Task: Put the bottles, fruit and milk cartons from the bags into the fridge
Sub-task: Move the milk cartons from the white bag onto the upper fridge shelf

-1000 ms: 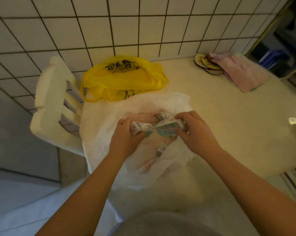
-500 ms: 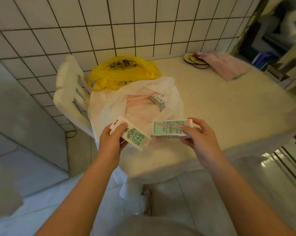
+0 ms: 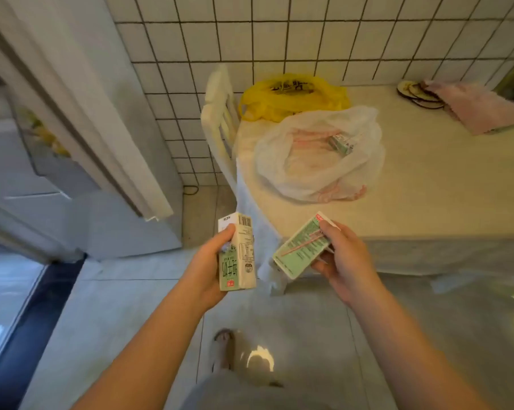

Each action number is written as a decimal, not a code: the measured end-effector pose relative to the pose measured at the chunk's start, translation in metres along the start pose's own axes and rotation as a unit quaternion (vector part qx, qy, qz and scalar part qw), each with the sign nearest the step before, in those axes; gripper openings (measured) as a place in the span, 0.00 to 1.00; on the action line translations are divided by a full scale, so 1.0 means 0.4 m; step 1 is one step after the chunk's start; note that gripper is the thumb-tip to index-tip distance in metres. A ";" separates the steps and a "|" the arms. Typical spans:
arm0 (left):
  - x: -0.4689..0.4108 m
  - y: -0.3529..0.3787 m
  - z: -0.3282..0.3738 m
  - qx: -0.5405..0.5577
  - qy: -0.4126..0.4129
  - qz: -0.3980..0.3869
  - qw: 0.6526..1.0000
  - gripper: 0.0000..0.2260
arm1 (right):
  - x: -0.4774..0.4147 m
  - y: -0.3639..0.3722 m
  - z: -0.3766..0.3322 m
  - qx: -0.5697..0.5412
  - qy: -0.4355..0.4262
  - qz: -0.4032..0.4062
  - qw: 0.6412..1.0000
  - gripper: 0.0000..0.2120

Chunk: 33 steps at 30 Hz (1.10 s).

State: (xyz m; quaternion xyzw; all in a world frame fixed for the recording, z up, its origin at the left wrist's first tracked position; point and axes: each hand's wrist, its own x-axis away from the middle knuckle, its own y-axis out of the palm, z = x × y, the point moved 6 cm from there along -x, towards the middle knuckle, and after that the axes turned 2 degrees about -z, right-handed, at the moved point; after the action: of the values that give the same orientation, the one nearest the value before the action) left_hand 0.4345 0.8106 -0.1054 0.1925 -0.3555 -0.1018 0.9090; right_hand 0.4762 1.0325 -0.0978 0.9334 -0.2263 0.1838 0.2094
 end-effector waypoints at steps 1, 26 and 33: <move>0.025 -0.032 0.001 0.005 0.002 0.004 1.000 0.14 | 0.013 0.035 0.029 0.004 0.012 -0.014 1.000 0.10; 0.420 -1.379 0.266 0.216 0.053 0.270 0.937 0.11 | 0.343 1.156 0.804 -0.026 0.318 -0.128 0.939 0.11; 0.425 -1.509 0.363 0.209 0.035 0.201 0.956 0.12 | 0.351 1.392 0.848 -0.041 0.312 -0.189 0.930 0.18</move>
State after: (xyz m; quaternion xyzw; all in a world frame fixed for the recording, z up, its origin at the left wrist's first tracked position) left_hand 0.4293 0.1694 -0.1594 0.3061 -0.3684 0.1662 0.8620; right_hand 0.3988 0.3723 -0.1514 0.8452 0.0235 0.4133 0.3380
